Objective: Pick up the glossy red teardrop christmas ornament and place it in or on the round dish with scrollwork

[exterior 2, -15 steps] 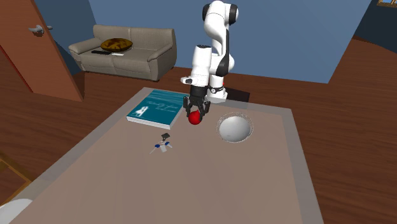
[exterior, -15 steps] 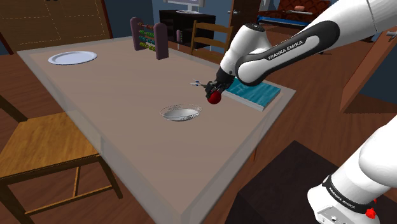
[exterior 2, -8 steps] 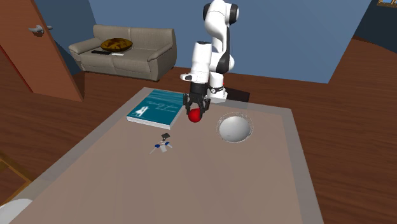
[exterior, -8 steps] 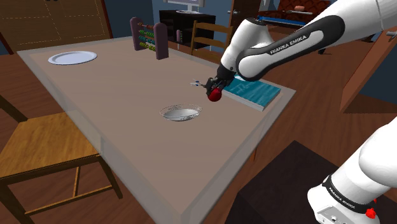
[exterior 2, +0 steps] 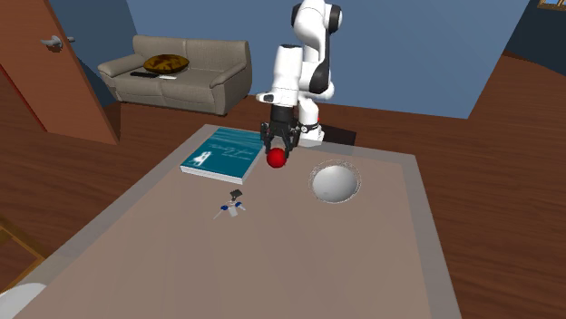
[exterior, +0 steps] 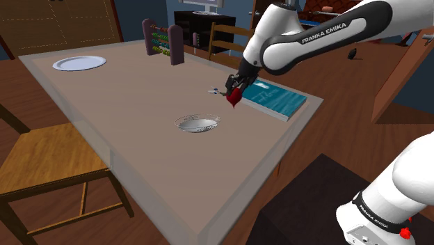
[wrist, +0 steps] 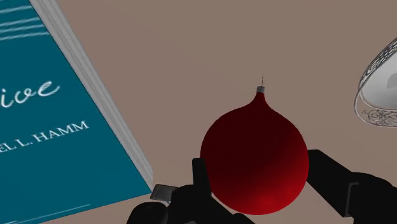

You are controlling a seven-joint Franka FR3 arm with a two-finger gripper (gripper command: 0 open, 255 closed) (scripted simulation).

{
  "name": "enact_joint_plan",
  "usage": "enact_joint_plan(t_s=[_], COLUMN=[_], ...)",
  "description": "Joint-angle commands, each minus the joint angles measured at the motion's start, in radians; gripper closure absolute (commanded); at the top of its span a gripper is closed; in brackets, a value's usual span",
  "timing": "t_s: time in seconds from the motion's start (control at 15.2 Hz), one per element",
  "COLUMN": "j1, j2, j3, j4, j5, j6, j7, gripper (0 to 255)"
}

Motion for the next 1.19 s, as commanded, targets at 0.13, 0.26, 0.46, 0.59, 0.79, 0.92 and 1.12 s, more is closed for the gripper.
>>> enact_joint_plan(t_s=[0.13,0.26,0.46,0.59,0.79,0.92,1.12], j1=[0.001,0.001,0.002,0.002,0.018,0.033,0.056], j2=[-0.023,-0.032,-0.045,-0.052,-0.052,-0.045,-0.026], j3=[-0.003,-0.004,-0.006,-0.008,0.024,0.058,0.107], j4=[0.033,0.051,0.079,0.099,0.109,0.117,0.138], j5=[0.010,0.014,0.018,0.021,0.002,-0.020,-0.057], j6=[-0.055,-0.082,-0.123,-0.149,-0.160,-0.162,-0.170], j7=[-0.008,-0.011,-0.015,-0.017,0.042,0.104,0.198], gripper=[255,255,255,255,255,255,255])
